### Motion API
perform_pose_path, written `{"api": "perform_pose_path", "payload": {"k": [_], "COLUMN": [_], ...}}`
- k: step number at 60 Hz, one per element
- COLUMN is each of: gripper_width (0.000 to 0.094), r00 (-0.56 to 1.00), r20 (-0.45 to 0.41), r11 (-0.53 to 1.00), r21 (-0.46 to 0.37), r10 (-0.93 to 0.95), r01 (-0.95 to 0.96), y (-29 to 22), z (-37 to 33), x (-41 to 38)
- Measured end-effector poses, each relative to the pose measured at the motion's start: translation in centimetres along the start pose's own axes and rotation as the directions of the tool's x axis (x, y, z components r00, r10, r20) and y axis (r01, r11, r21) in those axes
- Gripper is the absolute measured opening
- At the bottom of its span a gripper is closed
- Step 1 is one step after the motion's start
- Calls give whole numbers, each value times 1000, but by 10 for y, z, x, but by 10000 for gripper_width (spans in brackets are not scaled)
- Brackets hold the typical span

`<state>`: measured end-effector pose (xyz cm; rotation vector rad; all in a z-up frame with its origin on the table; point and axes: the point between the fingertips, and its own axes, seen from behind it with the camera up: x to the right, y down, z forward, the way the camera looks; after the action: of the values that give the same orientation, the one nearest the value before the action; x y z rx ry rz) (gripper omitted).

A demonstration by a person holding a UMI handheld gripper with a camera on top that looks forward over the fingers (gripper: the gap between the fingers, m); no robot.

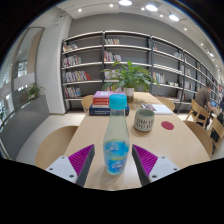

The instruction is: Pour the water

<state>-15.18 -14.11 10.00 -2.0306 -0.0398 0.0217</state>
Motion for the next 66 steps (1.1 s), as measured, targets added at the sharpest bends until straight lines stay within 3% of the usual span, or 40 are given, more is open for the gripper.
{"api": "perform_pose_path", "payload": {"k": [16,20,21,34,42,49,55,66], "gripper_width": [749,655,570,401,402,401,400,401], "r00": [999,999,999,999,998,991,957,725], "r20": [-30,-45,-50,35,67,110,173,293], "r11": [999,997,996,985,990,986,959,764], "r21": [37,74,87,170,141,142,120,-30], "r10": [21,18,20,14,-15,69,233,623], "r01": [-19,-15,-16,-20,5,-85,-255,-644], "y": [-9,-13,-14,-21,-26,-50,-79,-132], "z": [53,61,62,69,76,93,116,161], "x": [3,8,10,-9,-20,-40,-48,-44]}}
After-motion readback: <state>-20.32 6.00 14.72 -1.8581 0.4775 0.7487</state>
